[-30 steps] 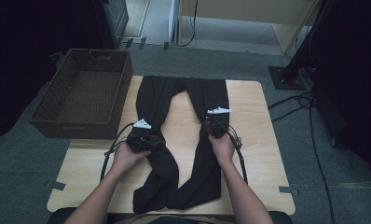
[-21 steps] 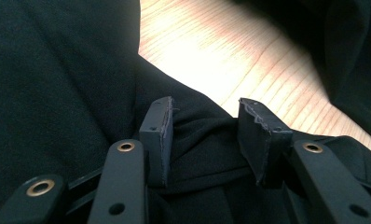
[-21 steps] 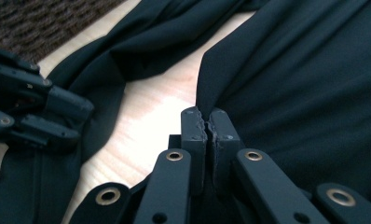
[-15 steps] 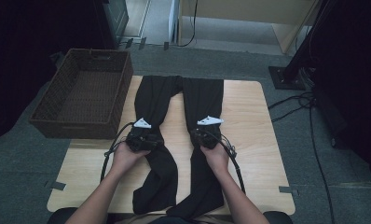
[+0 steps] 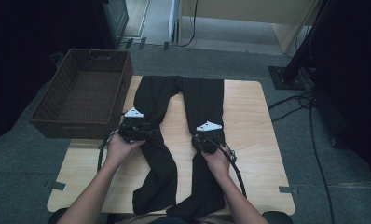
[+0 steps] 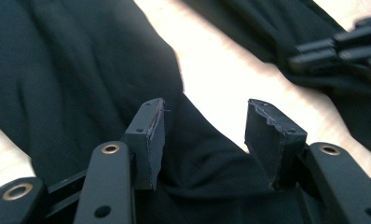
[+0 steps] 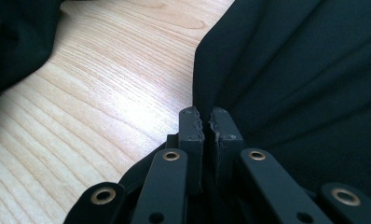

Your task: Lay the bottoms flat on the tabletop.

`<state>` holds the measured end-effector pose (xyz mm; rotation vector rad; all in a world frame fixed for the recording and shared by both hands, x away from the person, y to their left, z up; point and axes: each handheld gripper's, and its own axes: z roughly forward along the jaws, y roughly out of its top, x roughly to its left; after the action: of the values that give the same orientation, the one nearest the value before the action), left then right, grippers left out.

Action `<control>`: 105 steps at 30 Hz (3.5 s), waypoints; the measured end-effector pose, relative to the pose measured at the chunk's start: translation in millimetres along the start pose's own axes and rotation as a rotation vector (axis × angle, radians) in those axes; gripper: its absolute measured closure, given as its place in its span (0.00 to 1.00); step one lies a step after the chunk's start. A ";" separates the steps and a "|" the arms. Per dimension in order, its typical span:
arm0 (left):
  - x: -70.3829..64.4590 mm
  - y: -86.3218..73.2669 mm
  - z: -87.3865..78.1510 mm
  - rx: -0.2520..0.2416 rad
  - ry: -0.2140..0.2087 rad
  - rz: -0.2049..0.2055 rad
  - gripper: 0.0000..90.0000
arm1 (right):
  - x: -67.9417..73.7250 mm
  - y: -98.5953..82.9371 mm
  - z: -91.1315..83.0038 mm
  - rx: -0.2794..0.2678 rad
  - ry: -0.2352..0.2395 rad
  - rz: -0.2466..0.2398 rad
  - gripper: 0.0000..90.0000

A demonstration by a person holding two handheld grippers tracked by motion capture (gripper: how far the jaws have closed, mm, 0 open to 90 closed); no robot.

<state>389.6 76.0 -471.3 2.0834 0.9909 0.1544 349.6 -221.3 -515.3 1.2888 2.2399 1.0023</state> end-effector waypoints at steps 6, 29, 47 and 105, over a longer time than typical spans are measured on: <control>17.7 1.4 14.5 0.019 0.076 -0.041 0.53 | 0.4 -3.4 -0.5 -0.020 0.002 0.004 0.94; -7.1 28.4 35.5 -0.006 -0.078 -0.010 0.97 | 0.7 -7.6 -0.4 -0.050 0.003 0.006 0.94; -16.8 35.8 39.1 0.015 -0.087 -0.002 0.66 | 14.7 -4.6 3.1 -0.050 0.018 0.013 0.92; -6.0 5.4 -7.0 -0.013 -0.023 -0.030 0.73 | 19.9 8.0 18.3 -0.048 0.060 -0.072 0.64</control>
<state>385.8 74.2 -461.5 2.0536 1.0040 0.1212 355.4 -194.3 -521.2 1.1644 2.2751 1.0739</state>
